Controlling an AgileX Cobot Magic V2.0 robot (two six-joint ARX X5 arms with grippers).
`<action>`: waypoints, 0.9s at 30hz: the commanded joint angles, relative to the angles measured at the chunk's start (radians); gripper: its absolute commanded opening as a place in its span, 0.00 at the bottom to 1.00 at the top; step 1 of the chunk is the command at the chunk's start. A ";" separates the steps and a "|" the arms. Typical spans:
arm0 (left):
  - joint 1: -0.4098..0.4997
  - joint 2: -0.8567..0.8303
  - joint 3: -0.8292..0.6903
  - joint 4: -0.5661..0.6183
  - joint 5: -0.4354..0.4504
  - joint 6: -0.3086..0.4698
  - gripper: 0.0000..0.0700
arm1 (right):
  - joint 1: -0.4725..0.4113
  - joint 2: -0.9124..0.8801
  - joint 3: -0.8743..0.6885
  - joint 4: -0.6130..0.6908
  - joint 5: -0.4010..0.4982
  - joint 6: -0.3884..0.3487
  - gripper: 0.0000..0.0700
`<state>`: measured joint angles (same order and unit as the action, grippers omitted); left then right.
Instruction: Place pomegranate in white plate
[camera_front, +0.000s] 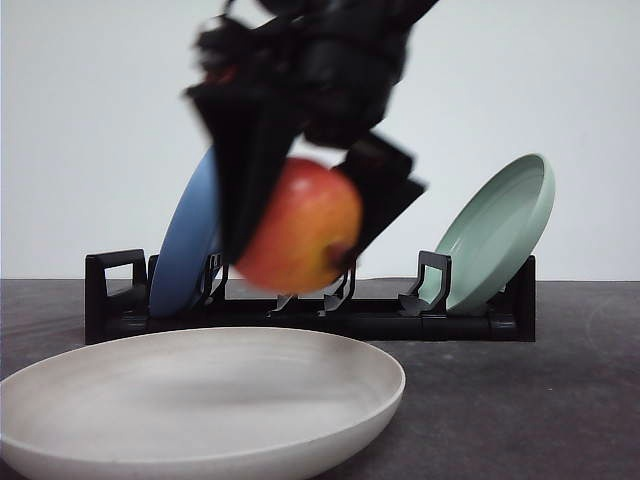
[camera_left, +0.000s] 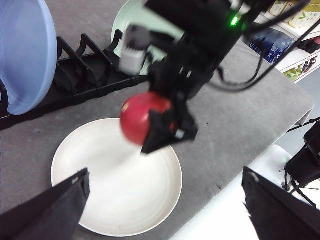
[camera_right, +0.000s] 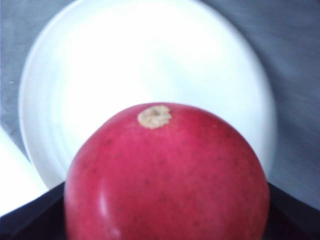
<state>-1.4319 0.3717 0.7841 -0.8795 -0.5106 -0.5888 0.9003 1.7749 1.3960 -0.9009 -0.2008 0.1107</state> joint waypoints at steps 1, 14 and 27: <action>-0.016 0.002 0.004 0.012 -0.006 0.000 0.84 | 0.027 0.034 0.019 0.030 0.000 0.013 0.74; -0.015 0.002 0.004 0.012 -0.017 -0.007 0.84 | 0.066 0.151 0.019 0.155 -0.009 0.032 0.74; -0.015 0.002 0.004 0.013 -0.018 -0.007 0.84 | 0.067 0.162 0.019 0.141 -0.012 0.032 1.00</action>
<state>-1.4319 0.3717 0.7841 -0.8787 -0.5220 -0.5922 0.9550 1.9213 1.3960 -0.7607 -0.2097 0.1389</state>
